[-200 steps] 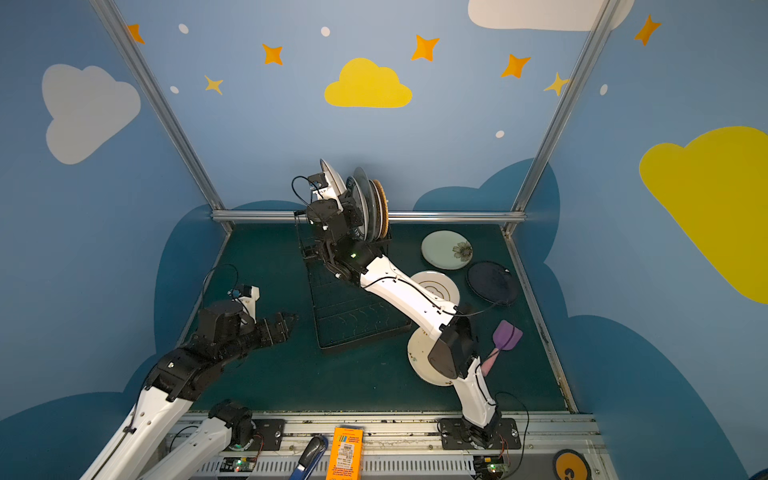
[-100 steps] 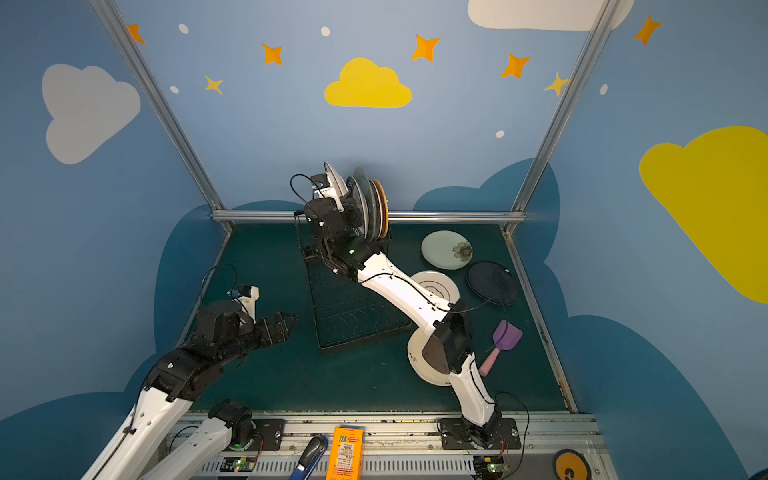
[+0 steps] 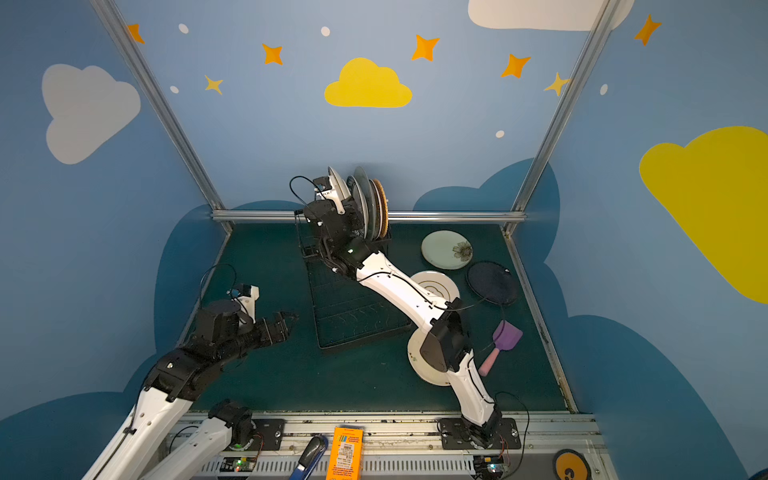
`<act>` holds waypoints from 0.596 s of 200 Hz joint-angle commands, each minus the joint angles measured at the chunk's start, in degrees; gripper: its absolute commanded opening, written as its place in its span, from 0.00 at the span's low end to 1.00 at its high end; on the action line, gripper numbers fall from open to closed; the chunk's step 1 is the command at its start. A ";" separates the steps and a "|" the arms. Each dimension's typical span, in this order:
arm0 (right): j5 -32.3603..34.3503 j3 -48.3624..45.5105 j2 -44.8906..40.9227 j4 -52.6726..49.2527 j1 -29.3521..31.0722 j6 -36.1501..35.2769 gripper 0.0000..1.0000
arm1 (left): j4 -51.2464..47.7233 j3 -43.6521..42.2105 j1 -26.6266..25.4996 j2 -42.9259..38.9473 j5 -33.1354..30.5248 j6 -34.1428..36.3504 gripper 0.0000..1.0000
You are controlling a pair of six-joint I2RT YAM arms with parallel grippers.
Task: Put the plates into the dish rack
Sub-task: 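Lower the orange-sunburst plate into the rack slot beside the standing plates with the right gripper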
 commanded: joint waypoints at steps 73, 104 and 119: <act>2.43 1.79 -1.22 4.90 0.03 -1.40 0.00 | 1.03 -0.85 0.57 -0.29 0.77 0.67 1.00; 3.02 0.53 -2.31 7.68 0.30 -3.15 0.00 | 1.06 -0.84 0.59 -0.50 0.86 0.69 1.00; 3.07 0.70 -2.01 7.87 0.30 -3.33 0.00 | 0.97 -0.84 0.53 -0.55 0.95 0.65 1.00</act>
